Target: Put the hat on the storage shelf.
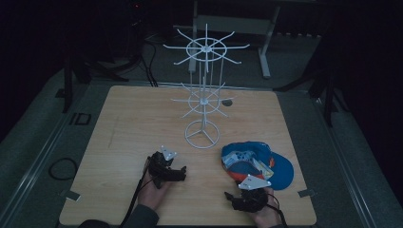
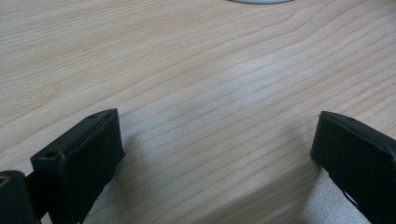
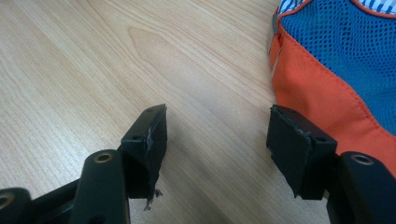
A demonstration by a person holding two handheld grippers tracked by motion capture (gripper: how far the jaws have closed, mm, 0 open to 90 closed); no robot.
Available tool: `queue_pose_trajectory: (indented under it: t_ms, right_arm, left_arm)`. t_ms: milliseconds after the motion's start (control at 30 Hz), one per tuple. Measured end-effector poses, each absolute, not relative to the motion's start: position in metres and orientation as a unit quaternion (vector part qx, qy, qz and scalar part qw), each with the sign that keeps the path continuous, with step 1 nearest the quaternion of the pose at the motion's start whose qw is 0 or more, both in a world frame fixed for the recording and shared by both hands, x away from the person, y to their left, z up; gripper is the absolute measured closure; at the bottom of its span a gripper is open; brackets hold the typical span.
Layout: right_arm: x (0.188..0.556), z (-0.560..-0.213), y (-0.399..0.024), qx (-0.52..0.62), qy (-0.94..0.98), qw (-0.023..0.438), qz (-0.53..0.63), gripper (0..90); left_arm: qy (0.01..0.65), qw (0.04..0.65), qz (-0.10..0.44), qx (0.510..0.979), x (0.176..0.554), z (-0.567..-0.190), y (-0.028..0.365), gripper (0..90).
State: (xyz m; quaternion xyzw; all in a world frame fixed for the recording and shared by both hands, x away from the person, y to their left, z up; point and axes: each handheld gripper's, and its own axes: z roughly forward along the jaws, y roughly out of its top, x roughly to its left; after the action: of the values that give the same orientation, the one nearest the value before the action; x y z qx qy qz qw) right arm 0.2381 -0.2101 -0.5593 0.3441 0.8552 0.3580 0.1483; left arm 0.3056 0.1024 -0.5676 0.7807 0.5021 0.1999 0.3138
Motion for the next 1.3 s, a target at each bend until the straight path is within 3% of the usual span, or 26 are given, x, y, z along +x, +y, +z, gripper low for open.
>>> queue_pose_trajectory:
  t_ms: [500, 1300]
  right_arm:
    - [0.240, -0.553, -0.207, 0.358, 0.859, 0.132, 0.342, 38.9]
    - [0.249, -0.505, -0.217, 0.325, 0.874, 0.148, 0.329, 37.7]
  left_arm:
    - [0.502, 0.313, 0.200, 0.781, 0.306, -0.568, 0.102, 2.6]
    - [0.503, 0.315, 0.200, 0.779, 0.306, -0.568, 0.102, 2.6]
